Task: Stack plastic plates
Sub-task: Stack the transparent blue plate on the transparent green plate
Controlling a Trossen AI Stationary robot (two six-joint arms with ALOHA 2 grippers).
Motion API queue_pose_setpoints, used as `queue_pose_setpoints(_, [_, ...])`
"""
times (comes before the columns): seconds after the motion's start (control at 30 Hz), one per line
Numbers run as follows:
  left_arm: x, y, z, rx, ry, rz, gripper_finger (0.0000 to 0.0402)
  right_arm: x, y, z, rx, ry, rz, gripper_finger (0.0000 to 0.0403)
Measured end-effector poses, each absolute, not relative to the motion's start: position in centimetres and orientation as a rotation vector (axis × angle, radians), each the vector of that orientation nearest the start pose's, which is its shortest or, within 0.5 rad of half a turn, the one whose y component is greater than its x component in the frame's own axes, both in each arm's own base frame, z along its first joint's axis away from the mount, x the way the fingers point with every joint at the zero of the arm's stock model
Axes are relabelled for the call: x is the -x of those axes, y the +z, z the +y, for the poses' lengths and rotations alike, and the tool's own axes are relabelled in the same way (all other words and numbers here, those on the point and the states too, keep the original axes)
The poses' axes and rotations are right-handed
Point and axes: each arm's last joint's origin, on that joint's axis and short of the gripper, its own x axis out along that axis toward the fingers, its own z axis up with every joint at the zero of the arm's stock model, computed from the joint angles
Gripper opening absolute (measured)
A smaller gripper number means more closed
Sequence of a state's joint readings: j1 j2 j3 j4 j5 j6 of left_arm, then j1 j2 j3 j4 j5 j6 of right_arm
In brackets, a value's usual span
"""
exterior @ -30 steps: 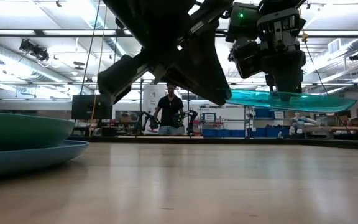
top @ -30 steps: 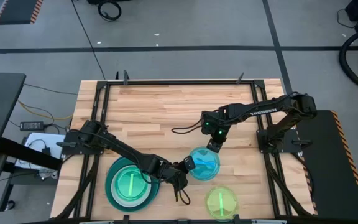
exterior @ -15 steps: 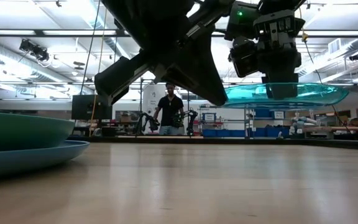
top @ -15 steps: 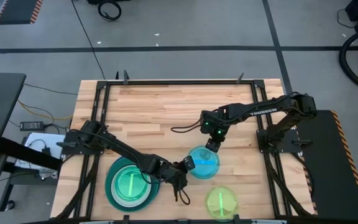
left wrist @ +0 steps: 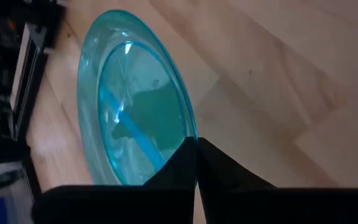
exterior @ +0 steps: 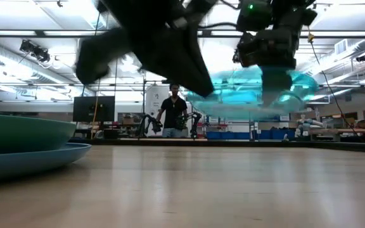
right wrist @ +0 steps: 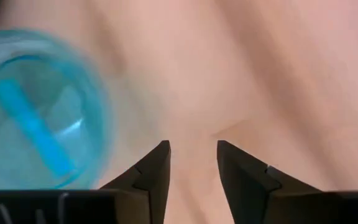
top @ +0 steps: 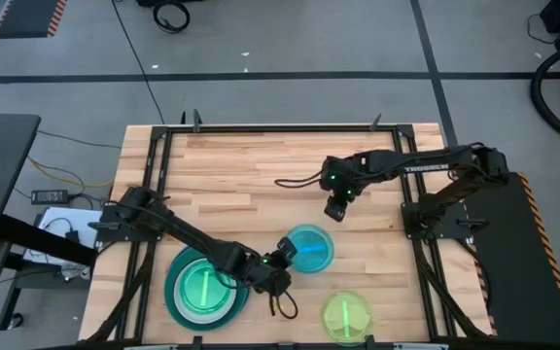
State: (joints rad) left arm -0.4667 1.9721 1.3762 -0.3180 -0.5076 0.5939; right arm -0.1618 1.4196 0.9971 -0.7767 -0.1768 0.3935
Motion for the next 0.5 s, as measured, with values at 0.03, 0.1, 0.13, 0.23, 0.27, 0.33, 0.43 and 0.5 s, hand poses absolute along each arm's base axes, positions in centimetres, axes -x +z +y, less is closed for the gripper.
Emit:
queue_pose_setpoints(0.03, [-37.4,19.0,-17.6,-0.964,-0.194,0.816,0.0013,-26.0,23.2,-3.8,-0.515,-0.266,1.15,0.0143])
queue_pose_setpoints(0.1, [-36.5,20.0,-18.0,-0.904,-0.173,0.825,0.0013,-25.9,23.7,-3.7,-0.466,-0.343,1.108,0.0143])
queue_pose_setpoints(0.13, [-36.0,20.4,-18.2,-0.872,-0.166,0.842,0.0013,-25.9,23.9,-3.6,-0.442,-0.369,1.084,0.0143])
queue_pose_setpoints(0.23, [-34.2,21.4,-18.8,-0.77,-0.138,0.886,0.0013,-26.3,24.2,-2.7,-0.367,-0.413,1.029,0.0142])
queue_pose_setpoints(0.27, [-33.6,21.7,-19.0,-0.735,-0.126,0.9,0.0013,-26.5,24.1,-2.4,-0.342,-0.423,1.015,0.0142])
queue_pose_setpoints(0.33, [-32.3,22.4,-19.6,-0.663,-0.107,0.921,0.0013,-26.9,24.1,-1.8,-0.301,-0.432,0.987,0.0143])
queue_pose_setpoints(0.43, [-30.5,23.4,-20.4,-0.543,-0.084,0.949,0.0013,-27.6,23.7,-1.0,-0.257,-0.414,0.962,0.0143])
queue_pose_setpoints(0.5, [-29.4,24.1,-20.7,-0.466,-0.067,0.954,0.0013,-27.6,23.4,-0.6,-0.235,-0.393,0.973,0.0141])
